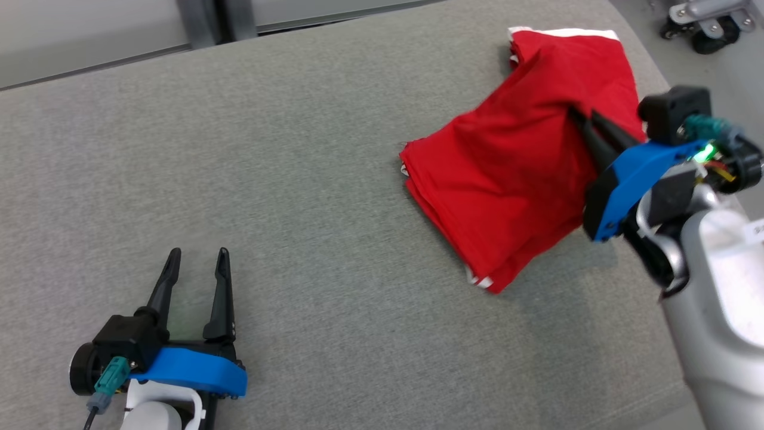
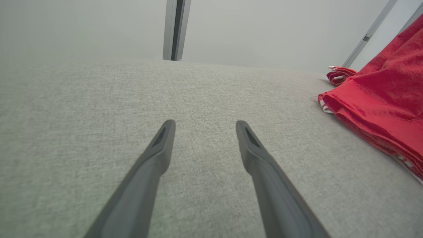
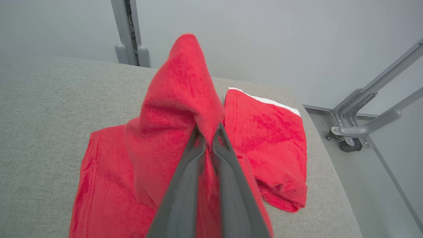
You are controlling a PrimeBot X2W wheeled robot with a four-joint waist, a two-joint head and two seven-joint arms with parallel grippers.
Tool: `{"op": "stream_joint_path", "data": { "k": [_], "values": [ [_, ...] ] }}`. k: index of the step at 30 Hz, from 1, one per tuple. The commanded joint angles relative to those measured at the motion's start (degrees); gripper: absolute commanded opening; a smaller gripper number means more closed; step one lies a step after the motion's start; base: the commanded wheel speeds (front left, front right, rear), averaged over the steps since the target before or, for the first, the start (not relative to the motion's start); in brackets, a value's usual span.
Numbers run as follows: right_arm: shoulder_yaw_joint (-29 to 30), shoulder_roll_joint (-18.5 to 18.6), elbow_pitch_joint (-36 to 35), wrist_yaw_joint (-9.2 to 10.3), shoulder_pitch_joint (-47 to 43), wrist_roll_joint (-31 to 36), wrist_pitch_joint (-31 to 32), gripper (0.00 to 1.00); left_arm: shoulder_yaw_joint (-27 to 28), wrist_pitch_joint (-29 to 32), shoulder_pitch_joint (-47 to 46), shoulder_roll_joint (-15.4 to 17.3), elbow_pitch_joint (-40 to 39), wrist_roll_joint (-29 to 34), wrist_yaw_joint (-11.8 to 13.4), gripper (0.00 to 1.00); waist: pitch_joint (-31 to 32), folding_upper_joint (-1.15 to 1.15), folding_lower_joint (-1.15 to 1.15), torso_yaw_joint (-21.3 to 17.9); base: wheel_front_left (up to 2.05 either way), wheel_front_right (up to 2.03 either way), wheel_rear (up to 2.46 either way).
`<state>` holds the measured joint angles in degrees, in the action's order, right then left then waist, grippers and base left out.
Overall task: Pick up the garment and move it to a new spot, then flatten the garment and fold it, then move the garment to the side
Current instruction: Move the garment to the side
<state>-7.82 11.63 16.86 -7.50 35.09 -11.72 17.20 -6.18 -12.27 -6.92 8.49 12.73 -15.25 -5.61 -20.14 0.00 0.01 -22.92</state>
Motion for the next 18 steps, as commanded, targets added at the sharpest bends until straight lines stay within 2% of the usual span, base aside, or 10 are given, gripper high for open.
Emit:
{"op": "stream_joint_path", "data": {
  "k": [1, 7, 13, 18],
  "values": [
    [0.02, 1.68, 0.90, 0.01, 3.03, 0.14, 0.79, 0.00, -0.21, -0.40, -0.51, -0.19, 0.41, -0.27, -0.04, 1.00, 0.05, 0.00, -0.01, 1.30, 0.00, 0.00, 0.00],
    [3.61, 4.94, 5.77, 0.01, 9.13, -1.03, 2.06, 0.00, -0.82, -1.01, -1.08, -0.43, 1.23, -0.64, -0.08, 1.00, 0.23, 0.00, -0.01, 4.23, 0.00, 0.00, 0.00],
    [10.31, 8.98, 11.15, 0.01, 12.12, 1.31, -1.48, 0.00, -1.16, -1.11, -1.50, -0.09, 1.25, -0.68, 0.03, 1.00, -0.66, 0.00, -0.01, 6.09, 0.00, 0.00, 0.00],
    [17.10, 10.58, 16.17, 0.01, 12.81, 3.61, -4.53, 0.02, -1.95, -0.44, -1.65, 0.36, 0.81, -0.15, 0.05, 1.00, -1.90, 0.00, -0.01, 7.01, 0.00, 0.00, 0.00]
  ]
}}
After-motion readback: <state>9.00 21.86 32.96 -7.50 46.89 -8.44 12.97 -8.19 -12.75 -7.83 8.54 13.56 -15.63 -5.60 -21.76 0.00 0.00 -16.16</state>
